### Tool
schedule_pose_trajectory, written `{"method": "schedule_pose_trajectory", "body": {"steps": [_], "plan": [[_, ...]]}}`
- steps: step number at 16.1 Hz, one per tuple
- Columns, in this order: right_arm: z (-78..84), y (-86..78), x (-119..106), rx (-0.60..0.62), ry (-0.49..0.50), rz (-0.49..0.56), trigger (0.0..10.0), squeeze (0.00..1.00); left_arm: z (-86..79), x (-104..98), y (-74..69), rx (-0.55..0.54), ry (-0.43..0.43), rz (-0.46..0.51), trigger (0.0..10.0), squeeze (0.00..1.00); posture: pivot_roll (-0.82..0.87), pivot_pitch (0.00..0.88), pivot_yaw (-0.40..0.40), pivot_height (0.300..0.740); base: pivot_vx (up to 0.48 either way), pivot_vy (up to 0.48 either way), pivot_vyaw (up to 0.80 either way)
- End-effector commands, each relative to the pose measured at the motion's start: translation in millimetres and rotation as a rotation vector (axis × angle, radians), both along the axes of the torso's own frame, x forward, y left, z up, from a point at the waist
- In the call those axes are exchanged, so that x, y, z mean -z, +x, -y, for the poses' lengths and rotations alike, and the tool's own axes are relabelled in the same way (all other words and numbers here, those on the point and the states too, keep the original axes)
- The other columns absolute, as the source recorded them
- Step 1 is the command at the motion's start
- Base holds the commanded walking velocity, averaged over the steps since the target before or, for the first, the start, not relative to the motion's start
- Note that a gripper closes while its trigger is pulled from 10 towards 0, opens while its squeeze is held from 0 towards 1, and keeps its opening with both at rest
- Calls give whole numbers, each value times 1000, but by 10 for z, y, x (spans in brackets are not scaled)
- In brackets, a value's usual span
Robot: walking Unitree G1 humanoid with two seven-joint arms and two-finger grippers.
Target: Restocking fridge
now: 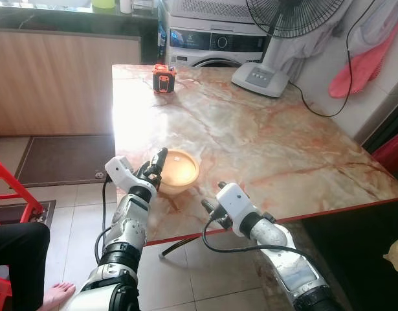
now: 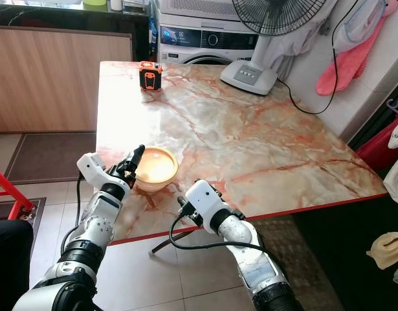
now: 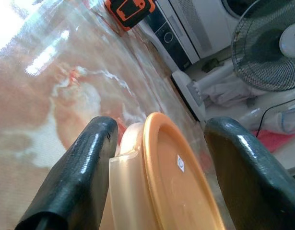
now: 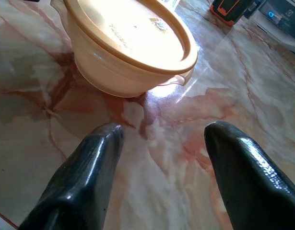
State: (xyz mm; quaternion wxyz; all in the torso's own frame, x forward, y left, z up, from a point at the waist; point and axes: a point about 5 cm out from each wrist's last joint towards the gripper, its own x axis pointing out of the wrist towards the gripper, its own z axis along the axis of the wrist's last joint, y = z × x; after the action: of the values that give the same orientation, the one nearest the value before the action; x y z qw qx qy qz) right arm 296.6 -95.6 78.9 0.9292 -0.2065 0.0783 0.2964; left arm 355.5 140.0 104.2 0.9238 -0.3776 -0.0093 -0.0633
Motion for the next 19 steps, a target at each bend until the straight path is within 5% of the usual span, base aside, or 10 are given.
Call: {"method": "schedule_pose_trajectory", "body": {"steps": [1, 2, 18, 19], "plan": [[18, 8, -38, 4, -9, 18, 10000, 0, 56, -8, -9, 21, 20, 7, 3843, 0, -59, 0, -152, 740, 0, 0, 0], [17, 9, -37, 4, -9, 19, 10000, 0, 55, 14, -18, 19, 29, -3, 0, 0, -56, 0, -154, 740, 0, 0, 0], [20, 12, -37, 2, -13, 19, 10000, 0, 49, 46, -38, 21, 42, -16, 0, 0, -57, 0, -155, 740, 0, 0, 0], [27, 14, -38, -2, -19, 19, 10000, 0, 81, 96, -37, 24, 3, -48, 10000, 0, -66, 0, -167, 740, 0, 0, 0]]}}
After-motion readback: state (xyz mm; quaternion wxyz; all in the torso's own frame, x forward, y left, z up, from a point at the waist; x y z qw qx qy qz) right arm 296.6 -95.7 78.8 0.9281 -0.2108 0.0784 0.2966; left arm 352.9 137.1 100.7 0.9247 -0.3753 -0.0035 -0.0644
